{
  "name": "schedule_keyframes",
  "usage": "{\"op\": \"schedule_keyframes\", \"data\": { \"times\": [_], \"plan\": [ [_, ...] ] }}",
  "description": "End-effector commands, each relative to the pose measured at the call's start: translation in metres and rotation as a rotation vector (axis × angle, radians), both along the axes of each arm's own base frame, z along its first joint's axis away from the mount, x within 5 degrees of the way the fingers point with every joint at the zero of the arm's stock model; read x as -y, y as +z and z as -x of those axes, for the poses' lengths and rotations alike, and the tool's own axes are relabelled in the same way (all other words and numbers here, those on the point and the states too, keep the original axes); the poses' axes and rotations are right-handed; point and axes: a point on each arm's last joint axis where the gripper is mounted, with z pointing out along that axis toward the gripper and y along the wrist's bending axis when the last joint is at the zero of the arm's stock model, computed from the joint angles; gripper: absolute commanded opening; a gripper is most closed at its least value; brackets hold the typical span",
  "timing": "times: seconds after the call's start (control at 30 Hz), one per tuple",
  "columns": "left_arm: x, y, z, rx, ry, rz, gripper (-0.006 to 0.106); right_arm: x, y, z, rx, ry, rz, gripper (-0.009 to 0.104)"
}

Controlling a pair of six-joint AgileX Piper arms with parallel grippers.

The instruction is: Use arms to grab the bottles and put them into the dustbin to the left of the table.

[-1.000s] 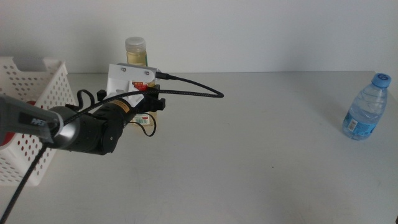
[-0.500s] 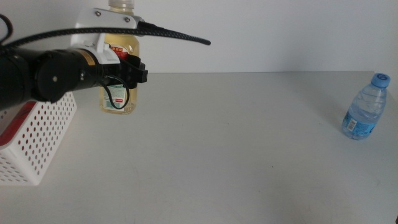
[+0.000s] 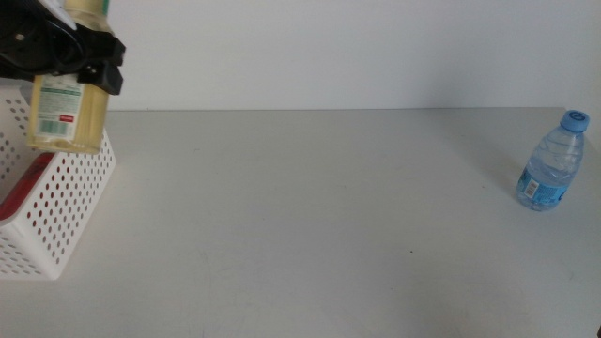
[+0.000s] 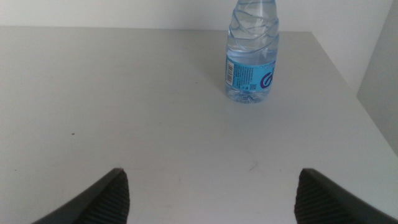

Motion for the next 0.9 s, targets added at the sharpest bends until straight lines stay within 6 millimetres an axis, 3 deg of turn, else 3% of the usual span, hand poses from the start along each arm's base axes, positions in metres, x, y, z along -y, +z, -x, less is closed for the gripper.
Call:
{"op": "schedule_keyframes", "data": {
  "times": [0.0,0.2,0.5,0.63,0.87],
  "plan": [
    [-0.019,0.034,0.003,0.101,0.031,-0.013,-0.002,0.001,0.011,0.0,0.101,-0.009,0.013,0.069],
    [-0.068,0.029,-0.009,-0.022,0.123,-0.045,-0.002,0.001,0.011,0.0,0.101,-0.009,0.013,0.069],
    [-0.123,0.006,-0.006,-0.203,0.212,-0.062,-0.002,0.001,0.011,0.0,0.101,-0.009,0.013,0.069],
    [-0.137,-0.001,-0.005,-0.227,0.223,-0.077,-0.002,0.001,0.011,0.0,0.101,-0.009,0.013,0.069],
    [-0.145,-0.019,-0.015,-0.287,0.226,-0.116,-0.002,0.001,0.011,0.0,0.101,-0.009,0.013,0.069]
  ]
}}
